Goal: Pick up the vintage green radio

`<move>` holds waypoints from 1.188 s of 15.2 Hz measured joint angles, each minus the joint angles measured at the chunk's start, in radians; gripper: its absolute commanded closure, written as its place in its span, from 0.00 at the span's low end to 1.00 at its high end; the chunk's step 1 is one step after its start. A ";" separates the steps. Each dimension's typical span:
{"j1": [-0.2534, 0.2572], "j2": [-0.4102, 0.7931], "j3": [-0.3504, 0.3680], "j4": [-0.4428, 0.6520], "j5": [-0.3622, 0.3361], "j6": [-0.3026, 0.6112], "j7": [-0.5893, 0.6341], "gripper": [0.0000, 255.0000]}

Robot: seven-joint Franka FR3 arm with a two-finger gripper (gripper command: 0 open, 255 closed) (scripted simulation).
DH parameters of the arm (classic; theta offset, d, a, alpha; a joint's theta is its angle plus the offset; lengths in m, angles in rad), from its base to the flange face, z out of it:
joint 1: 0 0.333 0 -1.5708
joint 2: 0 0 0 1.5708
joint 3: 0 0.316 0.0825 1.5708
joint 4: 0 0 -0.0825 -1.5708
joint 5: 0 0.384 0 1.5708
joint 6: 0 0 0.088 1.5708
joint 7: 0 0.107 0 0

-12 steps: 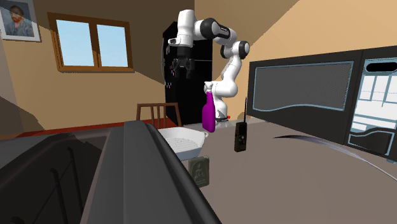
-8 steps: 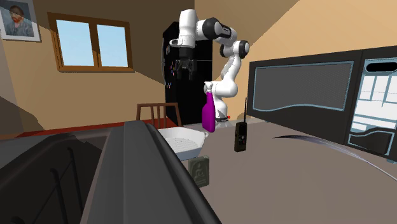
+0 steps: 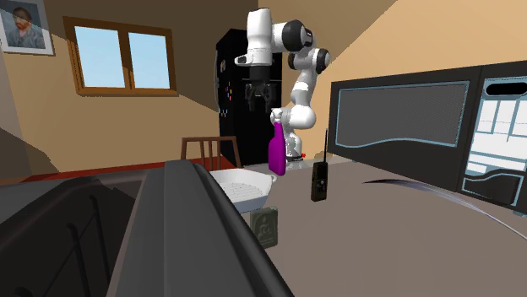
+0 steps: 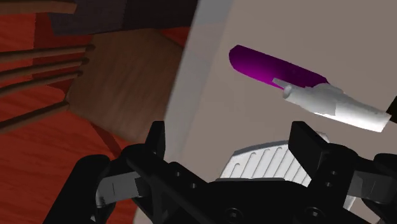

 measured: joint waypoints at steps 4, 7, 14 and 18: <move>0.012 0.117 0.075 0.070 0.050 0.012 0.123 0.00; 0.024 0.200 0.133 0.129 0.083 0.014 0.224 0.00; 0.040 0.452 0.238 0.316 0.108 0.033 0.441 0.00; 0.062 0.607 0.283 0.443 0.099 0.036 0.569 0.00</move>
